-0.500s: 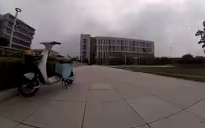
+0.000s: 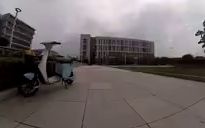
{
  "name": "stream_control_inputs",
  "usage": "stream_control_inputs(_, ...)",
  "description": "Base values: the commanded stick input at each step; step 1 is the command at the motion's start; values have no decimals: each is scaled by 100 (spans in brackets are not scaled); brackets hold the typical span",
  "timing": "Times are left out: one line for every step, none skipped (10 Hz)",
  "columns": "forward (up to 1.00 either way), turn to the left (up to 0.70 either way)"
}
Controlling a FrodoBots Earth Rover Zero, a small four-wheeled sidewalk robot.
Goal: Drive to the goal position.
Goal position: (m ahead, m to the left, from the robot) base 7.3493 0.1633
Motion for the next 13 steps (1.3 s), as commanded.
stream_control_inputs(70,0)
stream_control_inputs(70,0)
stream_control_inputs(70,0)
stream_control_inputs(70,0)
stream_control_inputs(70,0)
stream_control_inputs(70,-1)
stream_control_inputs(70,-1)
stream_control_inputs(70,0)
stream_control_inputs(70,0)
stream_control_inputs(70,0)
stream_control_inputs(70,0)
stream_control_inputs(70,0)
stream_control_inputs(70,0)
